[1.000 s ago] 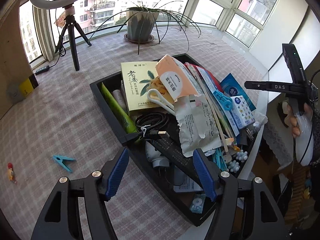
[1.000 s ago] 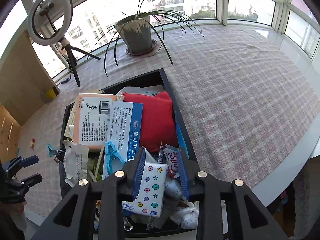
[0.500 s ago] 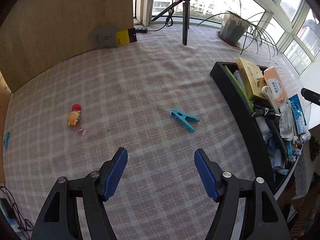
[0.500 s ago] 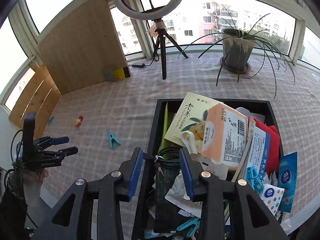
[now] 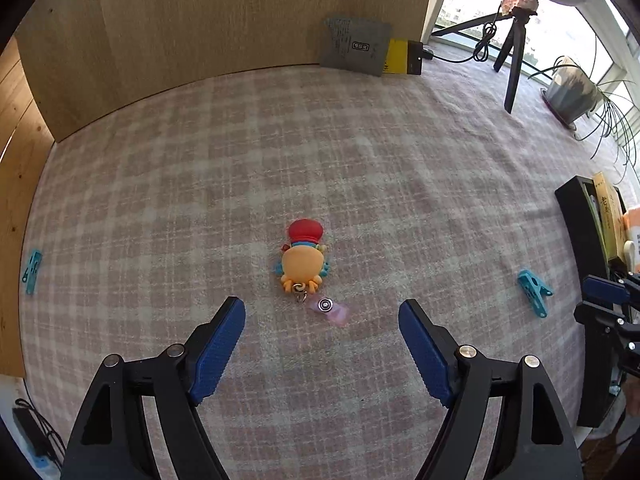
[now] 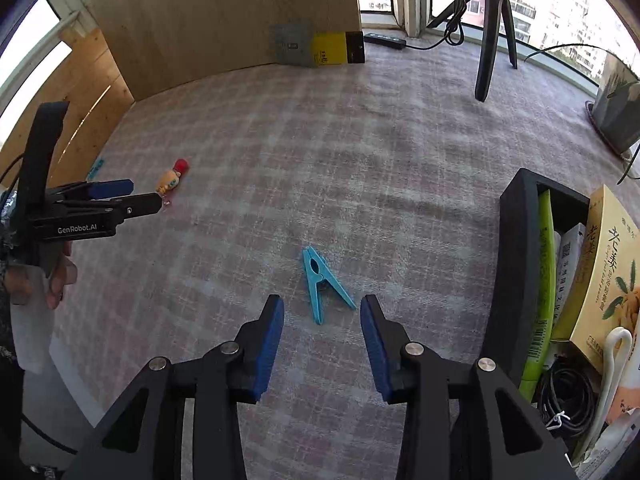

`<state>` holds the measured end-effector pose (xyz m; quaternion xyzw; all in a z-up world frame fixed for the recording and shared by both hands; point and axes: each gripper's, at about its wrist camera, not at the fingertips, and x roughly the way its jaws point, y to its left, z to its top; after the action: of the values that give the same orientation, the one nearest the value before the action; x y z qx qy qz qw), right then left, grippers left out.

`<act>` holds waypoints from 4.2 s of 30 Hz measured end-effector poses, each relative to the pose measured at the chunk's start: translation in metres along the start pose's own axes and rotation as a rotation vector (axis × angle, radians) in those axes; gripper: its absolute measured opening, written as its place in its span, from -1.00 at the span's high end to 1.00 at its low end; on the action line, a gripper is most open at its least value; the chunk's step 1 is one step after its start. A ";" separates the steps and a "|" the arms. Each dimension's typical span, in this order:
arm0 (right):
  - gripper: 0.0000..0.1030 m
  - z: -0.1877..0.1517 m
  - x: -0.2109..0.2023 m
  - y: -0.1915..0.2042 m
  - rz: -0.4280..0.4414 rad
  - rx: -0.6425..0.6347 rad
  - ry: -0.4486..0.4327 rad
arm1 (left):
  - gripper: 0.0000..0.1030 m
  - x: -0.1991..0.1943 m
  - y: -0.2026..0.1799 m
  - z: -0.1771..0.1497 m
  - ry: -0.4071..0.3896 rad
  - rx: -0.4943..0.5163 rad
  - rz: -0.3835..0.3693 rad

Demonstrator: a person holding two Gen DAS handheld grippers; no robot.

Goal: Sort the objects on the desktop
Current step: 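Grasp the orange toy keychain with the left tool while the right tool grasps a blue clothespin, then carry the toy and clothespin into the organizer tray with both tools and release, then move the right tool toward the grey and yellow packets by the wooden panel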

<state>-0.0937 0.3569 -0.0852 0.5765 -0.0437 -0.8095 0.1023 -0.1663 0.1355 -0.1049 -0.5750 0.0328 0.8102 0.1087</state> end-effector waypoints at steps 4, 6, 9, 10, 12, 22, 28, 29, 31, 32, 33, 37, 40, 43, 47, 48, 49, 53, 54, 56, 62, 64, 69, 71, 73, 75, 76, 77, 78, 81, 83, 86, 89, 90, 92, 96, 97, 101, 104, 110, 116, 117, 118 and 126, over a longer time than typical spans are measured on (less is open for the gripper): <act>0.23 0.011 0.023 0.002 -0.003 -0.003 0.048 | -0.60 0.016 0.002 0.012 0.017 0.002 0.001; 0.23 0.016 0.031 0.002 -0.019 -0.009 0.060 | -0.60 0.024 0.003 0.016 0.028 -0.001 0.000; 0.23 0.021 0.041 0.000 -0.019 -0.007 0.083 | -0.60 0.033 0.003 0.019 0.040 -0.003 0.013; 0.23 0.022 0.044 0.000 -0.026 -0.007 0.092 | -0.60 0.036 0.004 0.020 0.048 -0.005 0.017; 0.23 0.021 0.049 -0.001 -0.046 -0.017 0.112 | -0.60 0.042 0.005 0.020 0.057 -0.007 0.019; 0.60 0.011 0.044 -0.010 -0.042 0.009 0.093 | 0.39 0.032 0.006 0.015 0.018 0.014 0.035; 0.60 0.005 0.040 -0.012 -0.032 0.014 0.092 | 0.40 0.029 0.022 0.014 0.042 -0.046 -0.051; 0.61 0.003 0.040 -0.012 -0.029 0.017 0.092 | 0.40 0.028 0.022 0.014 0.045 -0.052 -0.061; 0.61 0.001 0.038 -0.012 -0.026 0.024 0.089 | 0.41 0.027 0.022 0.013 0.047 -0.057 -0.073; 0.61 0.000 0.037 -0.013 -0.022 0.028 0.088 | 0.41 0.026 0.022 0.013 0.045 -0.056 -0.072; 0.61 -0.001 0.037 -0.014 -0.018 0.032 0.088 | 0.41 0.026 0.022 0.013 0.044 -0.050 -0.066; 0.61 -0.008 0.034 -0.015 -0.019 0.038 0.087 | 0.00 0.033 0.024 0.026 0.067 -0.028 -0.063; 0.61 -0.012 0.031 -0.017 -0.020 0.040 0.088 | -0.27 0.035 0.014 0.034 0.053 0.001 -0.049; 0.61 -0.012 0.028 -0.019 -0.019 0.042 0.090 | -0.27 0.034 0.009 0.032 0.074 0.023 -0.049; 0.61 -0.016 0.024 -0.024 -0.016 0.040 0.091 | -0.16 0.041 -0.004 0.027 0.109 0.073 -0.028; 0.60 -0.016 0.023 -0.025 -0.016 0.039 0.091 | -0.09 0.040 -0.008 0.025 0.091 0.101 0.006; 0.60 -0.017 0.023 -0.024 -0.015 0.039 0.091 | 0.07 0.039 -0.011 0.023 0.087 0.120 0.025; 0.60 -0.021 0.023 -0.031 -0.012 0.043 0.089 | 0.46 0.035 -0.010 0.022 0.083 0.101 0.001; 0.61 -0.022 0.022 -0.032 -0.010 0.051 0.089 | 0.46 0.034 -0.009 0.021 0.079 0.097 0.000; 0.61 -0.026 0.018 -0.035 -0.001 0.067 0.085 | 0.46 0.032 -0.008 0.017 0.076 0.086 -0.006; 0.61 -0.037 -0.009 -0.046 0.032 0.112 0.040 | 0.46 0.013 -0.022 0.009 0.060 0.085 -0.053; 0.61 -0.048 -0.027 -0.060 0.048 0.134 0.012 | 0.46 0.002 -0.035 0.010 0.042 0.103 -0.078; 0.61 -0.044 -0.059 -0.061 0.065 0.187 -0.076 | 0.46 -0.027 -0.092 0.017 -0.013 0.186 -0.154; 0.61 -0.043 -0.072 -0.061 0.059 0.210 -0.115 | 0.46 -0.042 -0.121 0.018 -0.032 0.230 -0.193; 0.61 -0.053 -0.094 -0.074 0.039 0.238 -0.150 | 0.46 -0.043 -0.159 0.034 -0.043 0.279 -0.240; 0.61 -0.062 -0.114 -0.090 0.016 0.276 -0.183 | 0.46 -0.051 -0.193 0.036 -0.045 0.329 -0.291; 0.61 -0.068 -0.124 -0.098 0.003 0.295 -0.197 | 0.46 -0.048 -0.216 0.037 -0.046 0.355 -0.315; 0.61 -0.075 -0.135 -0.108 -0.012 0.313 -0.210 | 0.46 -0.051 -0.234 0.038 -0.046 0.380 -0.337; 0.61 -0.082 -0.144 -0.116 -0.027 0.329 -0.220 | 0.46 -0.053 -0.251 0.038 -0.044 0.404 -0.358; 0.61 -0.098 -0.170 -0.144 -0.080 0.376 -0.244 | 0.46 -0.050 -0.303 0.039 -0.030 0.462 -0.413; 0.61 -0.109 -0.181 -0.160 -0.112 0.407 -0.252 | 0.46 -0.051 -0.332 0.036 -0.014 0.497 -0.447; 0.61 -0.123 -0.190 -0.184 -0.144 0.457 -0.258 | 0.46 -0.053 -0.369 0.029 0.001 0.547 -0.479; 0.61 -0.132 -0.195 -0.202 -0.164 0.496 -0.259 | 0.46 -0.056 -0.397 0.025 0.014 0.582 -0.499; 0.61 -0.134 -0.194 -0.207 -0.167 0.504 -0.257 | 0.46 -0.056 -0.405 0.023 0.018 0.592 -0.503; 0.59 -0.137 -0.196 -0.213 -0.162 0.504 -0.248 | 0.44 -0.057 -0.417 0.021 0.024 0.616 -0.509; 0.49 -0.140 -0.199 -0.218 -0.168 0.515 -0.250 | 0.26 -0.067 -0.424 0.015 -0.007 0.634 -0.487; 0.49 -0.140 -0.200 -0.218 -0.170 0.511 -0.254 | 0.26 -0.069 -0.422 0.014 -0.015 0.632 -0.476; 0.48 -0.132 -0.200 -0.211 -0.159 0.488 -0.259 | 0.26 -0.077 -0.405 0.015 -0.033 0.614 -0.458; 0.48 -0.119 -0.198 -0.201 -0.154 0.456 -0.263 | 0.26 -0.080 -0.381 0.016 -0.050 0.577 -0.426; 0.40 -0.079 -0.185 -0.162 -0.105 0.344 -0.263 | 0.26 -0.076 -0.310 0.021 -0.058 0.473 -0.332; 0.36 -0.029 -0.157 -0.114 -0.043 0.234 -0.240 | 0.26 -0.075 -0.214 0.024 -0.064 0.336 -0.239; 0.36 -0.020 -0.152 -0.105 -0.032 0.216 -0.237 | 0.26 -0.076 -0.198 0.024 -0.067 0.314 -0.224; 0.36 -0.011 -0.147 -0.098 -0.021 0.199 -0.236 | 0.26 -0.077 -0.181 0.023 -0.069 0.290 -0.209; 0.34 0.078 -0.098 -0.056 0.085 0.141 -0.220 | 0.21 -0.080 -0.051 0.014 -0.096 0.090 -0.111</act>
<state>-0.1430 0.4294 0.0206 0.4876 -0.1356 -0.8578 0.0903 -0.1425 0.1769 -0.0212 -0.5312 0.0323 0.8272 0.1805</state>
